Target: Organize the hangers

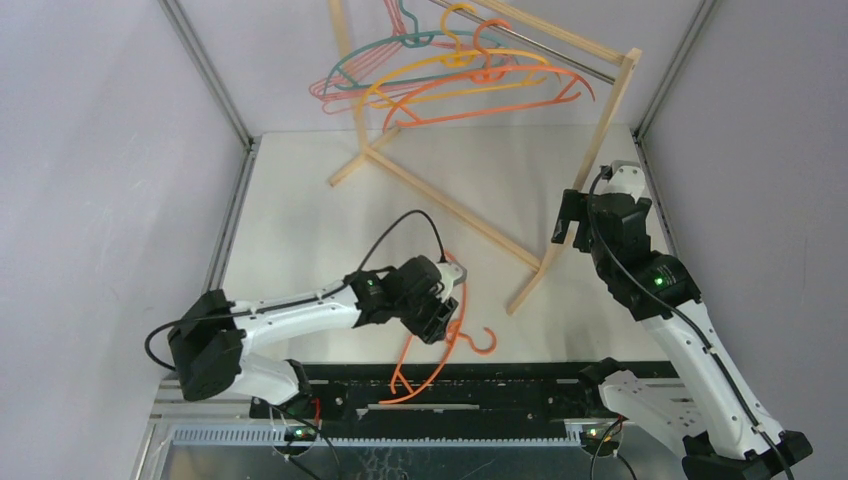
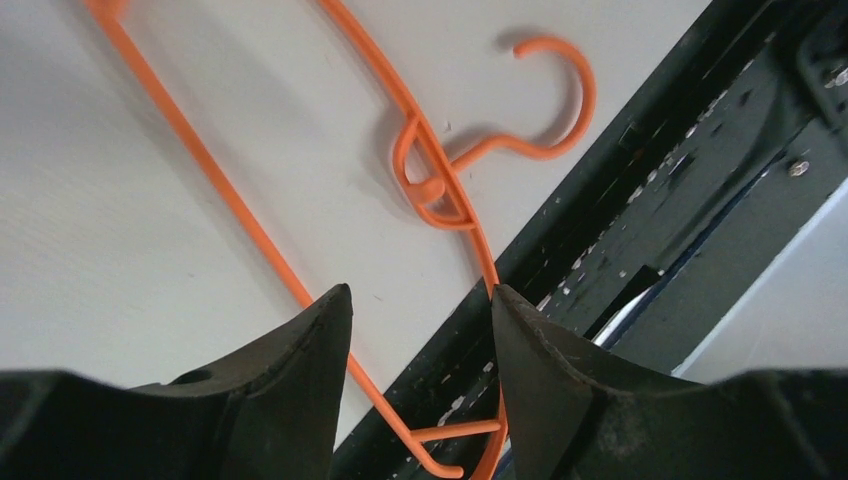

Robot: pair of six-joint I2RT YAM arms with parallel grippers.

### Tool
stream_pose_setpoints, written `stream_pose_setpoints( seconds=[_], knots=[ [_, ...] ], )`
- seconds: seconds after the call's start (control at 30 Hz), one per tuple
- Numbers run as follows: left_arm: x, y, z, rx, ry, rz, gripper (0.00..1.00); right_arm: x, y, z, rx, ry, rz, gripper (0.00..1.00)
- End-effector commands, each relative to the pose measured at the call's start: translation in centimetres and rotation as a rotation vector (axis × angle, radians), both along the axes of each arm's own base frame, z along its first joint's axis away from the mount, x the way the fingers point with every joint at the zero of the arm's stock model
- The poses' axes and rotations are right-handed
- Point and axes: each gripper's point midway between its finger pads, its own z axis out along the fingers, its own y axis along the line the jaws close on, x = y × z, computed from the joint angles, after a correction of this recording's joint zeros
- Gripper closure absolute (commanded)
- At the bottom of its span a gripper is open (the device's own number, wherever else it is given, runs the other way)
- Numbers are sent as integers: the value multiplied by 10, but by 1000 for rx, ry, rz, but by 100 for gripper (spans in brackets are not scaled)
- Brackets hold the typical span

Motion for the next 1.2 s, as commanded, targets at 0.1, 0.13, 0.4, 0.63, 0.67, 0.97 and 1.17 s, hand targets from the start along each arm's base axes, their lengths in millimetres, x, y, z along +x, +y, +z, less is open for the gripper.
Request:
stream_pose_setpoints(
  seconds=[0.1, 0.13, 0.4, 0.63, 0.67, 0.97, 1.17],
  knots=[
    [2, -13, -23, 15, -44, 62, 41, -2, 0, -8, 28, 19, -22, 0],
    [5, -14, -24, 23, -52, 70, 41, -2, 0, -9, 30, 24, -26, 0],
    [-11, -21, -34, 72, -43, 31, 43, -7, -5, -15, 43, 27, -60, 0],
    [-30, -30, -38, 45, 8, 54, 45, -8, -4, -28, 34, 62, -61, 0],
    [-33, -32, -37, 38, 13, 58, 46, -8, -3, -30, 34, 68, -60, 0],
    [-60, -48, -57, 62, 58, 66, 48, -1, 4, -25, 34, 25, -22, 0],
    [-50, -36, -82, 181, 35, 124, 49, -10, 7, -26, 69, 14, 4, 0]
  ],
)
